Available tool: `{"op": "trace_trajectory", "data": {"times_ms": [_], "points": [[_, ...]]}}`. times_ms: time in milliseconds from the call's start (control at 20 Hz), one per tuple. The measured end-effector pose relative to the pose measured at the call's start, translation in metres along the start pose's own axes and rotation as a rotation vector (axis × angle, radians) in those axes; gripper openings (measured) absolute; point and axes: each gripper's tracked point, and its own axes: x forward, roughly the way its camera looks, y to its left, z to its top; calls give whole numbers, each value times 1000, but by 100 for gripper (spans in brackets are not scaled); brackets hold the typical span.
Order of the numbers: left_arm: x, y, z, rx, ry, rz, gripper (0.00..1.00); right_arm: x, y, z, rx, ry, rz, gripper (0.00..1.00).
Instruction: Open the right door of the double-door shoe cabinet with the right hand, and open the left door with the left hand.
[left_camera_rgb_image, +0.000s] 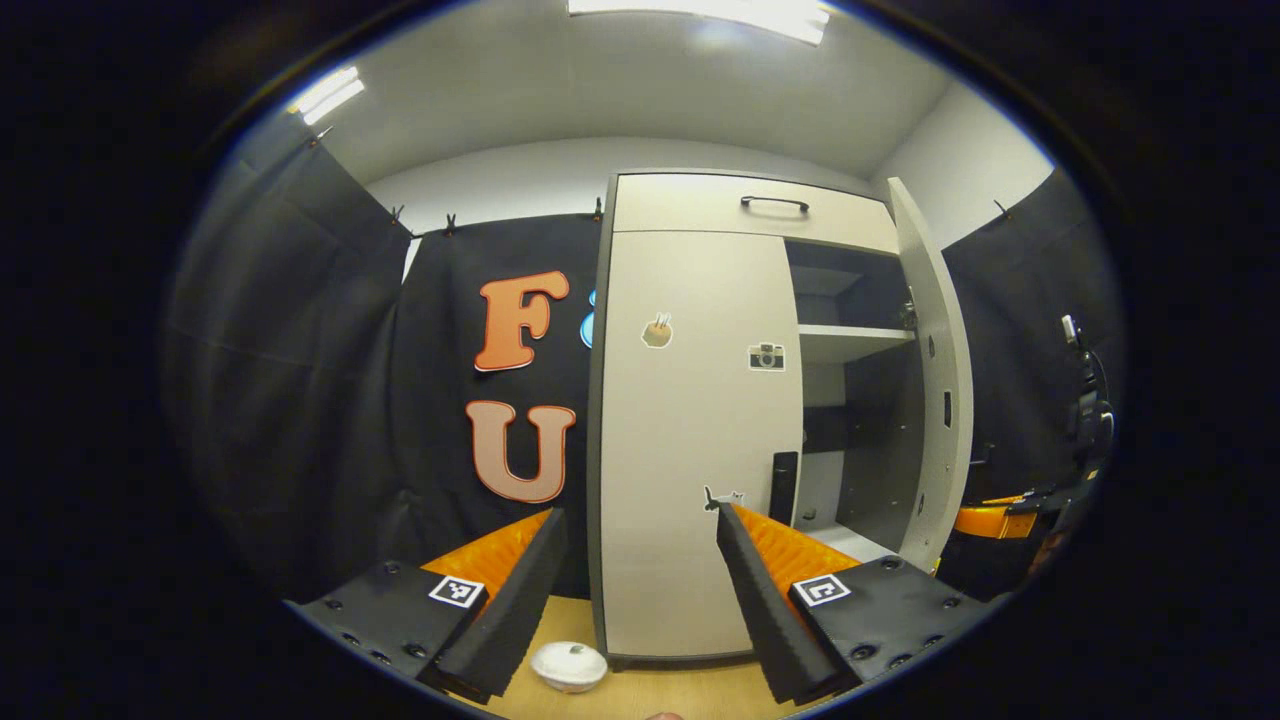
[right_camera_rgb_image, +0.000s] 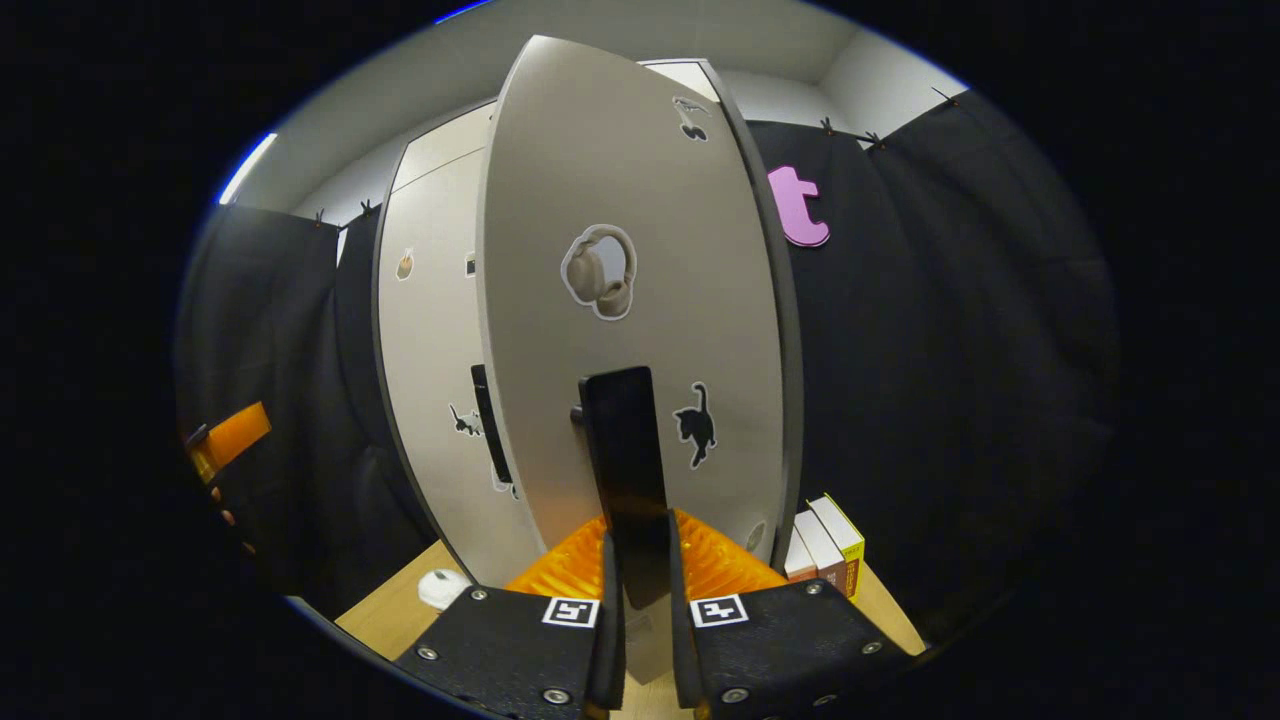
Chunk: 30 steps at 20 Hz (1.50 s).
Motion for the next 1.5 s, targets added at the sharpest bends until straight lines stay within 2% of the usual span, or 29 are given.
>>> {"op": "trace_trajectory", "data": {"times_ms": [300, 350, 600, 900, 1150, 1250, 1300, 1350, 1400, 1500], "points": [[12, -41, -2, 3, 9, -65, 95, -5, -16, 4, -5, -27, -42, 16], [14, -46, -1, 8, 6, -70, 96, -5, -18, 4, -8, -30, -44, 13], [26, -64, -9, 4, 28, -89, 96, -9, -23, 7, 15, -50, -41, 14], [51, -88, -26, 34, 56, -121, 95, -14, -41, 11, -5, -67, -80, 13], [78, -100, -46, 25, 89, -134, 96, -18, -74, 15, -17, -81, -190, 12], [90, -104, -57, 10, 116, -137, 96, -23, -87, 17, -16, -85, -230, 6], [96, -104, -59, 12, 121, -132, 96, -25, -89, 20, -1, -95, -233, 17], [102, -103, -61, 15, 125, -125, 97, -26, -88, 22, 24, -103, -221, 17], [106, -105, -63, 14, 134, -122, 97, -27, -83, 24, 52, -112, -198, 5], [117, -111, -64, 3, 141, -124, 97, -29, -82, 27, 68, -128, -182, 5]]}}
